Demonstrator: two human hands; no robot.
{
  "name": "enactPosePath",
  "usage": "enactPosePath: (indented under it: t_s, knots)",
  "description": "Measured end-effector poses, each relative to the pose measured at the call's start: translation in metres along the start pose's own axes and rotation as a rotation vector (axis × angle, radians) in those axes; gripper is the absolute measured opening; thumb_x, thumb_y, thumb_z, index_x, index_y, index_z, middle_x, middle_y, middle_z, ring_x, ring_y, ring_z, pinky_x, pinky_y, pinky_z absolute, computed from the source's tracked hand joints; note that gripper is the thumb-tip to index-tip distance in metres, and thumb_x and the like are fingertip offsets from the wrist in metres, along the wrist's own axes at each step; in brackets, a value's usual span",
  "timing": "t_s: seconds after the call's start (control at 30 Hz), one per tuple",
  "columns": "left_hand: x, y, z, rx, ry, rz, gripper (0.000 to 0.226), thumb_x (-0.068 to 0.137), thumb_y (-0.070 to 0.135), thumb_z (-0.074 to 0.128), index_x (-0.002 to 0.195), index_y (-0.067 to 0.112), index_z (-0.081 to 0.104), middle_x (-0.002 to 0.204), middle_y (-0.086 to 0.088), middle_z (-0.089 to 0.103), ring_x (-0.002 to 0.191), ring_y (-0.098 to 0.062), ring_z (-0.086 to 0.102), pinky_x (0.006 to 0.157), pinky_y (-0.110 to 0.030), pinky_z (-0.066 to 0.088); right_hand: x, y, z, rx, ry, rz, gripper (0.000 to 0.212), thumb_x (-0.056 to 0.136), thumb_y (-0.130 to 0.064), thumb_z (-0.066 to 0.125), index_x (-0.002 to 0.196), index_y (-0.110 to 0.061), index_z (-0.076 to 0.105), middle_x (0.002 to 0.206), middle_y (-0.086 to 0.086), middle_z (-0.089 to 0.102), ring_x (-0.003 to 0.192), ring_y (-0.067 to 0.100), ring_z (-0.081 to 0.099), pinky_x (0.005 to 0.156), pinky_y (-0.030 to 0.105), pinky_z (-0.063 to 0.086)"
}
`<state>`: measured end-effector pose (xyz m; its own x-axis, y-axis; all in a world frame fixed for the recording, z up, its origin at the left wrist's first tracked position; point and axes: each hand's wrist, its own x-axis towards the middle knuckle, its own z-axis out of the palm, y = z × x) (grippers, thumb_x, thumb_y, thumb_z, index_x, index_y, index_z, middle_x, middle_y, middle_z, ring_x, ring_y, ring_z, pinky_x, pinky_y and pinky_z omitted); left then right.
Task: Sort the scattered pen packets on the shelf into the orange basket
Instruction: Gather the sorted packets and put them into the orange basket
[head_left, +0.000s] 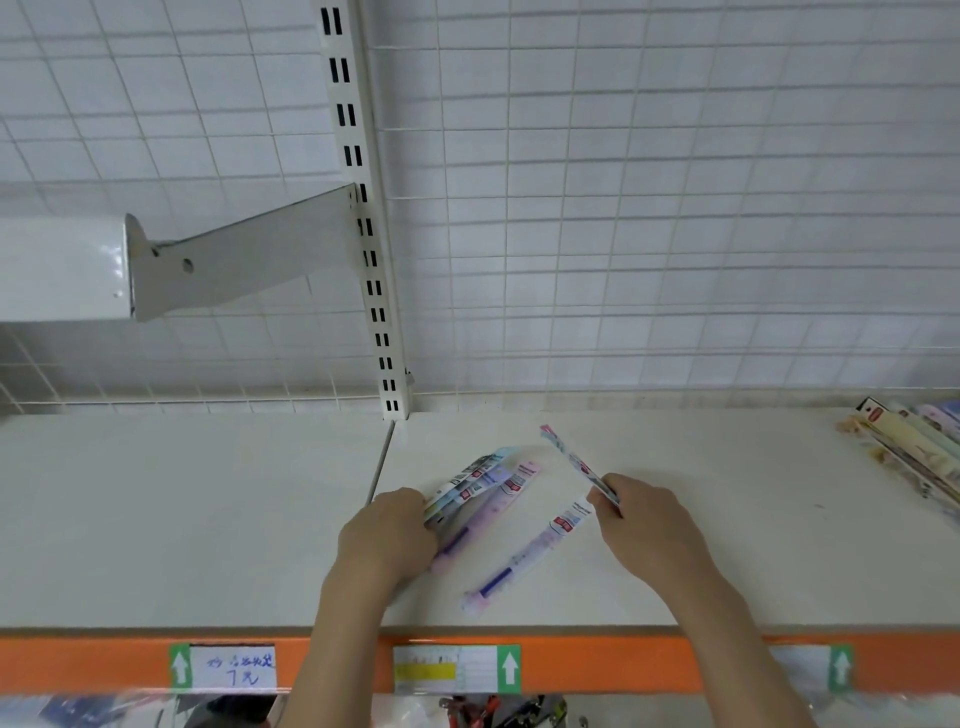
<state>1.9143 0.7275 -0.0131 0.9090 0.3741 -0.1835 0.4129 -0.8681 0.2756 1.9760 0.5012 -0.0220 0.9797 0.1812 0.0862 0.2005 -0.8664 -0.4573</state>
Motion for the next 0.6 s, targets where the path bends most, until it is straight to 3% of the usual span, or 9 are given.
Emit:
enactPosePath:
  t_s: [0.1, 0.17, 0.27, 0.33, 0.4, 0.47, 0.6]
  knots:
    - [-0.005, -0.007, -0.005, -0.056, 0.062, -0.011, 0.006, 0.087, 0.02, 0.047, 0.088, 0.014, 0.044, 0.1, -0.01, 0.059, 0.09, -0.028, 0.056, 0.069, -0.028, 0.039, -0.002, -0.003, 0.002, -0.004, -0.008, 0.015, 0.029, 0.097, -0.032, 0.039, 0.073, -0.018, 0.048, 0.066, -0.003, 0.049, 0.066, 0.022, 0.052, 0.049, 0.027, 0.034]
    - [-0.008, -0.014, -0.011, -0.117, 0.127, -0.038, 0.01, 0.087, 0.016, 0.049, 0.087, 0.013, 0.04, 0.095, -0.01, 0.056, 0.083, -0.028, 0.052, 0.068, -0.029, 0.037, -0.004, -0.006, 0.004, -0.016, -0.05, 0.069, 0.04, 0.095, -0.041, 0.042, 0.062, -0.019, 0.037, 0.068, -0.002, 0.049, 0.068, 0.023, 0.051, 0.051, 0.028, 0.034]
    - [-0.01, -0.025, -0.018, -0.226, 0.232, -0.069, 0.01, 0.089, 0.014, 0.049, 0.087, 0.011, 0.04, 0.09, -0.01, 0.058, 0.087, -0.033, 0.058, 0.071, -0.032, 0.042, -0.007, -0.018, 0.01, -0.039, -0.108, 0.119, 0.048, 0.089, -0.056, 0.046, 0.06, -0.019, 0.036, 0.073, 0.002, 0.05, 0.072, 0.024, 0.052, 0.061, 0.027, 0.04]
    - [-0.012, -0.03, -0.019, -0.328, 0.28, -0.073, 0.009, 0.089, 0.012, 0.045, 0.082, 0.012, 0.039, 0.088, -0.014, 0.063, 0.085, -0.037, 0.061, 0.072, -0.038, 0.05, -0.009, -0.033, 0.012, -0.039, -0.12, 0.097, 0.05, 0.086, -0.061, 0.047, 0.065, -0.015, 0.046, 0.076, 0.003, 0.053, 0.077, 0.026, 0.057, 0.063, 0.027, 0.04]
    - [-0.014, -0.032, -0.018, -0.401, 0.314, -0.074, 0.014, 0.089, 0.013, 0.042, 0.076, 0.013, 0.037, 0.086, -0.017, 0.065, 0.08, -0.04, 0.062, 0.074, -0.046, 0.054, -0.006, -0.052, 0.016, -0.05, -0.129, 0.059, 0.059, 0.083, -0.068, 0.046, 0.087, -0.011, 0.061, 0.092, 0.008, 0.062, 0.093, 0.028, 0.062, 0.069, 0.028, 0.042]
    - [-0.018, -0.034, -0.018, -0.423, 0.33, -0.08, 0.015, 0.09, 0.015, 0.041, 0.075, 0.015, 0.037, 0.084, -0.016, 0.065, 0.077, -0.04, 0.062, 0.073, -0.049, 0.055, -0.001, -0.07, 0.019, -0.071, -0.132, 0.037, 0.07, 0.08, -0.073, 0.044, 0.105, -0.01, 0.064, 0.107, 0.009, 0.064, 0.104, 0.027, 0.06, 0.077, 0.029, 0.045]
    - [-0.022, -0.037, -0.017, -0.418, 0.324, -0.096, 0.023, 0.089, 0.013, 0.041, 0.069, 0.019, 0.031, 0.084, -0.014, 0.063, 0.078, -0.038, 0.061, 0.069, -0.04, 0.051, 0.01, -0.094, 0.028, -0.154, -0.202, 0.021, 0.069, 0.078, -0.072, 0.045, 0.106, -0.011, 0.062, 0.106, 0.006, 0.06, 0.104, 0.024, 0.059, 0.076, 0.027, 0.043]
